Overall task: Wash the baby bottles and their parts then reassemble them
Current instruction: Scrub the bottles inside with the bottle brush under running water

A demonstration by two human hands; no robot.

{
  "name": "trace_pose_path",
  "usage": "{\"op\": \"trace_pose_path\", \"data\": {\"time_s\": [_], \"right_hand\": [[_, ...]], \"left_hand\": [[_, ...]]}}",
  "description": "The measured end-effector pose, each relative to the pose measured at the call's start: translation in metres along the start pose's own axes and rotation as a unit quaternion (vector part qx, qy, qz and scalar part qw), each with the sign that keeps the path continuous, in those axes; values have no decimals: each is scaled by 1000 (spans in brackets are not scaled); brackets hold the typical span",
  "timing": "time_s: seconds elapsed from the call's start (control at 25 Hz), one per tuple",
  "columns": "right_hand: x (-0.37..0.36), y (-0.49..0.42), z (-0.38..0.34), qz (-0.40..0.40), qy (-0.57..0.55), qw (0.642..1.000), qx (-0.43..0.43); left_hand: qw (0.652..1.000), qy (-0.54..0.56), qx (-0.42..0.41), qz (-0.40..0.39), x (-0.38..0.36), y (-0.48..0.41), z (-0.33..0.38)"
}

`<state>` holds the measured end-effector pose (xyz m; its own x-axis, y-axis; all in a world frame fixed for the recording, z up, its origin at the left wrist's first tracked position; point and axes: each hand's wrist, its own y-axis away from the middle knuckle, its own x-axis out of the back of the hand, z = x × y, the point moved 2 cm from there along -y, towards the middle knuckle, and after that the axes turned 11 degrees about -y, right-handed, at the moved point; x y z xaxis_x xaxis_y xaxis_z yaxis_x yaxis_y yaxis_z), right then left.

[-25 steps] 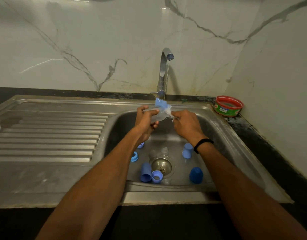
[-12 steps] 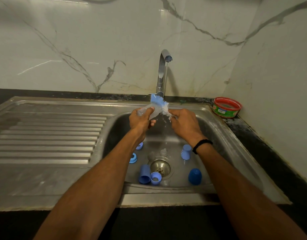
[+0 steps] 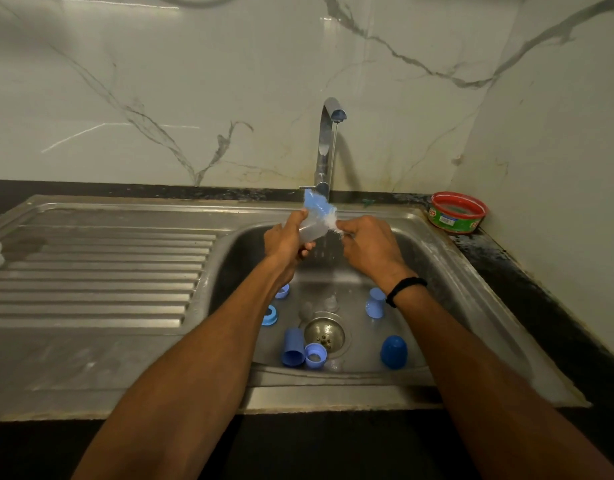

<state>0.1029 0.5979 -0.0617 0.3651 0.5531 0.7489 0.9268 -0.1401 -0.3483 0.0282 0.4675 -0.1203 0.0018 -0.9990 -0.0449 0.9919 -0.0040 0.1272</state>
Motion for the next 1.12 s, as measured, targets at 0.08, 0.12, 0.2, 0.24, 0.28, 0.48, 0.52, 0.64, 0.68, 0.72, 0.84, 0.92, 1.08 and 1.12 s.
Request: {"op": "trace_pose_path", "data": {"time_s": [0.08, 0.12, 0.2, 0.24, 0.28, 0.48, 0.52, 0.64, 0.68, 0.72, 0.84, 0.92, 1.08, 1.12], "right_hand": [[7, -2, 3, 21, 19, 1000, 3], [9, -1, 3, 13, 21, 1000, 4], [7, 2, -1, -16, 20, 1000, -2], [7, 2, -2, -12, 24, 1000, -5], [8, 1, -2, 1, 29, 1000, -8], [1, 1, -6, -7, 5, 1000, -10], [2, 2, -6, -3, 11, 1000, -14], [4, 4, -7, -3, 8, 1000, -7], [3, 4, -9, -2, 2, 1000, -3], [3, 4, -9, 3, 5, 1000, -2], [3, 6, -9, -1, 19, 1000, 3], [3, 7, -12, -14, 18, 1000, 9], [7, 9, -13, -14, 15, 1000, 6], [6, 10, -15, -16, 12, 1000, 8]], "left_hand": [[999, -5, 3, -41, -7, 4, 1], [999, 2, 9, -39, -7, 4, 0], [999, 9, 18, -25, -3, 4, -1], [999, 6, 21, -37, -3, 5, -1], [999, 3, 20, -51, -5, 6, -1], [1000, 23, 15, 0, 0, 3, 2], [1000, 15, 17, -11, -3, 4, 1], [999, 24, 22, 11, -5, 4, 0], [999, 31, 21, 13, -3, 4, 2], [999, 32, 22, -1, -3, 5, 3], [999, 34, 20, -1, -5, 7, -1], [999, 43, 14, 22, -2, 6, -1], [999, 41, 17, 25, -4, 7, 0], [999, 39, 22, 26, -5, 9, -1]]}}
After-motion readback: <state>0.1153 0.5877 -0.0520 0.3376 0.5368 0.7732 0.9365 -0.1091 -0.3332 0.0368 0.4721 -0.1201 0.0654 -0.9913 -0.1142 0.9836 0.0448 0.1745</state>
